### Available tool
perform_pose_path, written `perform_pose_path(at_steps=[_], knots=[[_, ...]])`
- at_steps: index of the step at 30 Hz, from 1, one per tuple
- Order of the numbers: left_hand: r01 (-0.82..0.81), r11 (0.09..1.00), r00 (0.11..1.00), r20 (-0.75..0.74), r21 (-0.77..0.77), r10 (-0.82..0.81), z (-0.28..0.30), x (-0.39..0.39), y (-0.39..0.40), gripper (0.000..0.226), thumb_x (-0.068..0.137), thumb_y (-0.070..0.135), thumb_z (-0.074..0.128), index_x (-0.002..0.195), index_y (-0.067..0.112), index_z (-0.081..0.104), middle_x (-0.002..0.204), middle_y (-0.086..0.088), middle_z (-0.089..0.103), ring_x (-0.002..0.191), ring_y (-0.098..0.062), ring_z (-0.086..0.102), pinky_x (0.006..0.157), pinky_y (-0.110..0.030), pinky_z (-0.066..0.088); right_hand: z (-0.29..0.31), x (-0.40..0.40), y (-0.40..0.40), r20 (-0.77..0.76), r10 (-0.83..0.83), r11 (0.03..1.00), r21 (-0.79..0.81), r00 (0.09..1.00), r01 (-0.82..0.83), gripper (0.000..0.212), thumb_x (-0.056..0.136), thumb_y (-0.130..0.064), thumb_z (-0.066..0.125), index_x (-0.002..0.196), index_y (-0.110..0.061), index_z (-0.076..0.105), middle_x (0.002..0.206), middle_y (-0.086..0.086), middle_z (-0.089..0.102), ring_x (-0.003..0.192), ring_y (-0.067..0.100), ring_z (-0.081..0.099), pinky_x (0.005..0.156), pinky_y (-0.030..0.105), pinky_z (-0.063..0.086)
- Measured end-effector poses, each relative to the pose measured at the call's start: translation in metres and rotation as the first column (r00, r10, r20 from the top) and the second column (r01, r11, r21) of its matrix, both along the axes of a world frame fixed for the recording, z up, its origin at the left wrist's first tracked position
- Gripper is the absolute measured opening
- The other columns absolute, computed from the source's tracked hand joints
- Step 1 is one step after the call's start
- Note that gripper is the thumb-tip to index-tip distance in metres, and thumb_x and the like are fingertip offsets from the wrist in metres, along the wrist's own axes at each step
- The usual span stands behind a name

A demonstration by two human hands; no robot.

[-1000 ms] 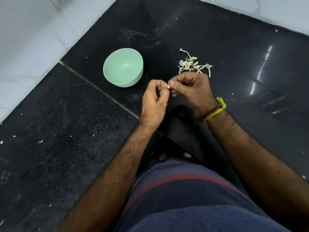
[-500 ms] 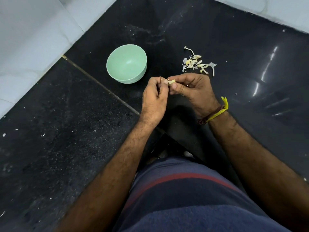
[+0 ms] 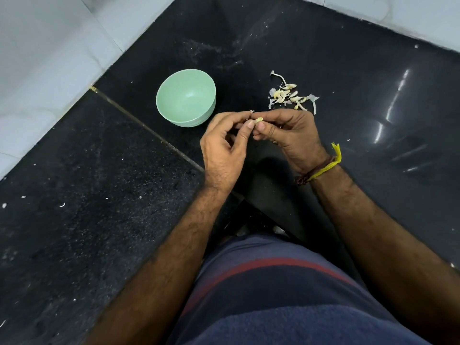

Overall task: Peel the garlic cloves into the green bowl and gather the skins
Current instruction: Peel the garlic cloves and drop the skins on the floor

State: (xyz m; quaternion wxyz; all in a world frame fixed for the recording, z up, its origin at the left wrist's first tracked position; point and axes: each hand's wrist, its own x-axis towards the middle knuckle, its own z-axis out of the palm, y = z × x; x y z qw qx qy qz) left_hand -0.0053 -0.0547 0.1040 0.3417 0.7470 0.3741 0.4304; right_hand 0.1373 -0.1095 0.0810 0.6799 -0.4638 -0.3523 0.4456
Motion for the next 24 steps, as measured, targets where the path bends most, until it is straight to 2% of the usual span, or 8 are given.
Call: perform_pose_path(at_steps=[3,6,11,14,17,20,24], knots=[[0.004,1.000,1.000,-0.009,-0.015,-0.004,-0.0001,-0.0006,0.0036,0.010,0.087,0.010,0.077,0.095,0.005,0.077,0.094,-0.005,0.070,0.086,-0.006,0.064,0.072,-0.011,0.047,0.0000,0.0011,-0.0012,0.025,-0.005,1.000,-0.001,1.000,0.005,0.023,0.086,0.004,0.069,0.108,0.002,0.069,0.089,0.009,0.076,0.079,0.018,0.070,0.073,0.028,0.058],[0.013,1.000,0.999,-0.042,0.009,-0.013,0.0016,-0.0005,0.0058,0.008,0.086,0.012,0.078,0.085,0.005,0.074,0.087,-0.003,0.070,0.082,-0.007,0.064,0.072,-0.017,0.050,0.0004,0.0023,-0.0019,0.060,-0.017,1.000,0.006,0.998,0.017,0.027,0.085,0.003,0.070,0.112,0.002,0.068,0.088,0.009,0.076,0.077,0.019,0.070,0.072,0.028,0.058],[0.054,0.998,0.985,-0.163,0.040,-0.046,0.0015,0.0030,0.0032,0.005,0.090,0.007,0.069,0.087,0.004,0.065,0.084,-0.006,0.064,0.076,-0.015,0.054,0.062,-0.018,0.043,-0.0001,0.0023,-0.0005,0.047,-0.001,1.000,0.003,0.999,0.001,0.020,0.086,-0.001,0.070,0.106,-0.003,0.073,0.085,0.011,0.075,0.073,0.019,0.067,0.070,0.028,0.057],[0.001,0.999,0.988,-0.156,0.051,0.007,0.0004,0.0012,0.0053,0.005,0.091,0.008,0.067,0.089,0.004,0.066,0.086,-0.005,0.064,0.078,-0.013,0.055,0.065,-0.012,0.041,-0.0008,0.0025,-0.0007,-0.037,0.025,1.000,-0.005,0.999,-0.025,0.020,0.086,-0.010,0.070,0.106,-0.006,0.074,0.089,0.013,0.073,0.079,0.020,0.067,0.075,0.031,0.058],[0.026,0.999,0.994,-0.110,0.039,-0.022,0.0012,-0.0032,0.0072,0.009,0.093,0.014,0.070,0.097,0.006,0.071,0.091,0.000,0.069,0.083,-0.006,0.060,0.068,-0.013,0.045,0.0008,0.0054,0.0003,-0.090,0.027,1.000,-0.008,0.996,-0.028,0.023,0.085,-0.016,0.070,0.107,-0.009,0.074,0.094,0.011,0.073,0.085,0.020,0.066,0.078,0.030,0.058],[0.024,0.998,0.997,-0.075,0.059,-0.019,0.0022,-0.0033,0.0033,0.016,0.091,0.016,0.074,0.104,0.007,0.073,0.097,0.000,0.070,0.089,-0.005,0.063,0.071,-0.014,0.049,0.0011,0.0086,0.0025,-0.064,0.018,1.000,-0.008,0.998,-0.018,0.019,0.091,-0.007,0.065,0.109,-0.006,0.072,0.095,0.013,0.073,0.086,0.021,0.067,0.079,0.030,0.057],[-0.024,0.990,0.998,-0.058,0.140,0.033,0.0036,-0.0005,0.0068,0.015,0.089,0.017,0.076,0.100,0.008,0.075,0.098,-0.001,0.071,0.093,-0.014,0.066,0.076,-0.024,0.054,-0.0013,0.0034,0.0025,0.014,0.020,1.000,-0.006,1.000,-0.020,0.018,0.092,-0.002,0.063,0.108,-0.002,0.072,0.094,0.015,0.073,0.087,0.024,0.067,0.080,0.034,0.058]])
